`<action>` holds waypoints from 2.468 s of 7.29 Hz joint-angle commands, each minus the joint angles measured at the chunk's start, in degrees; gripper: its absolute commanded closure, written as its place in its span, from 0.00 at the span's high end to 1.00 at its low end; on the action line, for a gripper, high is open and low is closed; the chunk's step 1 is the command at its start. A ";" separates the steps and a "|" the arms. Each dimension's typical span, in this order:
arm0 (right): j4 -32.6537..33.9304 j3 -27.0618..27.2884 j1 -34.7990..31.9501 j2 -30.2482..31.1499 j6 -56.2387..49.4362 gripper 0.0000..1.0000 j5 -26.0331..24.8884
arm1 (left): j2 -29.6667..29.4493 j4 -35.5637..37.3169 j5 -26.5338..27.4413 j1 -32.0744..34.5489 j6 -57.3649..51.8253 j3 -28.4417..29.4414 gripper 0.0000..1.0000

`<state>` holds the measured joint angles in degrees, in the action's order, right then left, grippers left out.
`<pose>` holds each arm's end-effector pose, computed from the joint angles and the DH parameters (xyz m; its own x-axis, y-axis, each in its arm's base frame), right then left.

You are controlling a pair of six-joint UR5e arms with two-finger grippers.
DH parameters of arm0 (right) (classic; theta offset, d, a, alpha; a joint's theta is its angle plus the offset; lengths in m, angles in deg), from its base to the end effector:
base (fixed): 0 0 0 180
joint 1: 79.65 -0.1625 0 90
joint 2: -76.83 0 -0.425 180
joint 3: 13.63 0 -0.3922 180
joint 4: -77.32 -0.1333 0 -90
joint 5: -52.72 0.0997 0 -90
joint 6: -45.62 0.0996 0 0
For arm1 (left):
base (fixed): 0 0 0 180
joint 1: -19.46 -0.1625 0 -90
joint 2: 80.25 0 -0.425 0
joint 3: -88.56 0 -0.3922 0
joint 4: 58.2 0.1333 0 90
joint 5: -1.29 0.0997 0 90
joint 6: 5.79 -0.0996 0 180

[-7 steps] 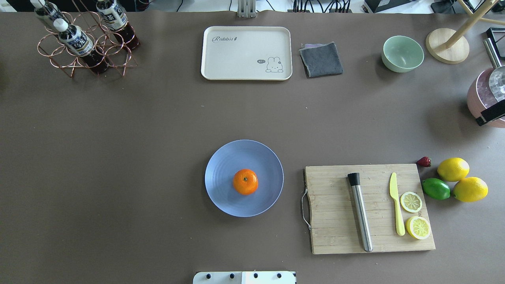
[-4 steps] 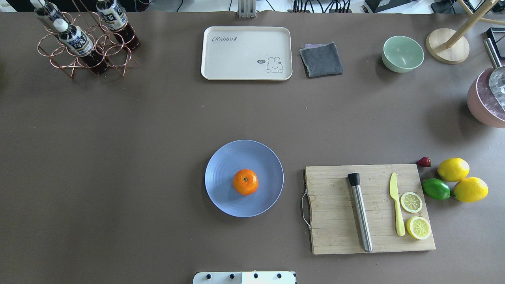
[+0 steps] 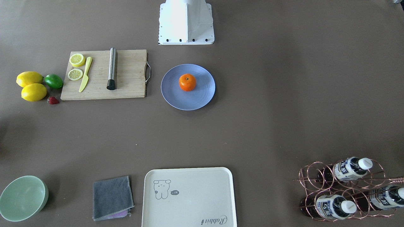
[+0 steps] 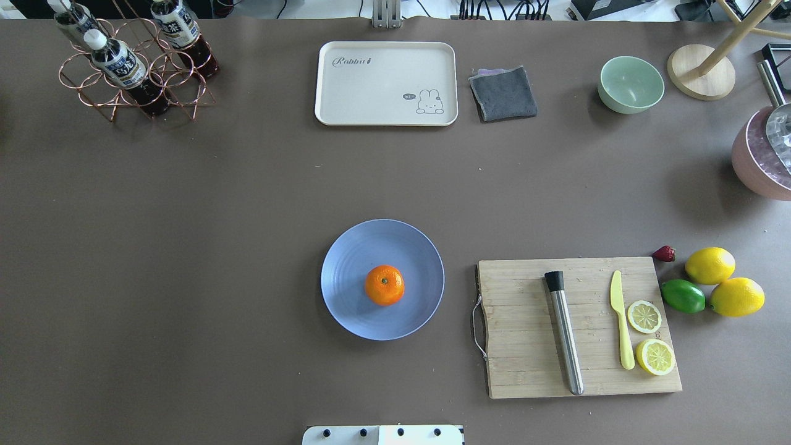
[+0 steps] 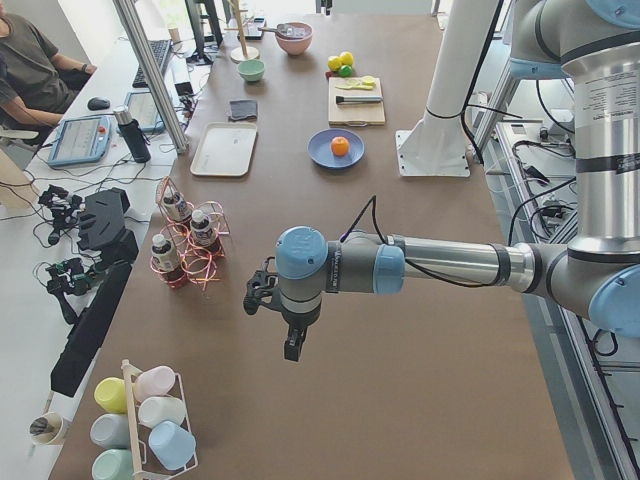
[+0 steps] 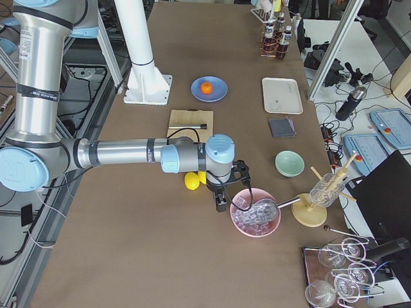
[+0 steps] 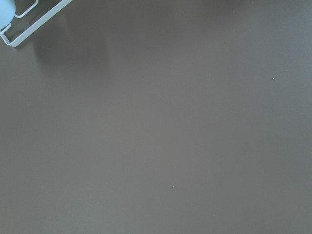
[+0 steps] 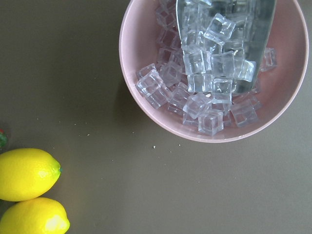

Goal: Pick orange to plate

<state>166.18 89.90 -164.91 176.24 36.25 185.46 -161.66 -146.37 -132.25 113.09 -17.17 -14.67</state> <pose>0.0301 -0.4317 0.6173 0.7037 -0.2826 0.6519 0.1995 0.9592 0.2005 -0.0918 -0.4256 0.6182 0.7238 0.1847 -0.6648 -0.0812 0.9796 0.1838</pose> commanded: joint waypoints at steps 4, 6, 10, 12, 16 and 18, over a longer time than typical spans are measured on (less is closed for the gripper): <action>-0.44 -1.32 -0.88 0.43 -1.70 1.00 -3.10 | 0.64 -0.43 0.12 0.93 0.22 -1.62 0.97; -0.44 -1.75 -0.88 0.43 -1.79 1.00 -3.10 | -0.15 -0.43 0.21 0.93 0.21 -0.30 0.97; -0.44 -1.84 -0.88 0.08 -1.62 1.00 -2.40 | 0.72 -2.01 0.38 1.20 0.48 -1.71 0.98; -0.45 -2.28 -0.88 -0.18 -1.44 1.00 -2.48 | 0.81 -2.54 0.38 2.42 0.30 -0.74 0.97; -0.53 -2.37 -1.14 -0.18 -1.36 1.00 -2.57 | 0.55 -2.54 0.12 2.69 0.83 -0.48 0.97; -0.53 -2.54 -1.14 -0.09 -1.27 1.00 -3.36 | -0.50 -3.23 0.47 2.52 0.74 0.57 0.97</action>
<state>165.65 87.51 -166.03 176.27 34.74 182.49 -161.54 -149.07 -131.93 115.71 -16.44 -14.96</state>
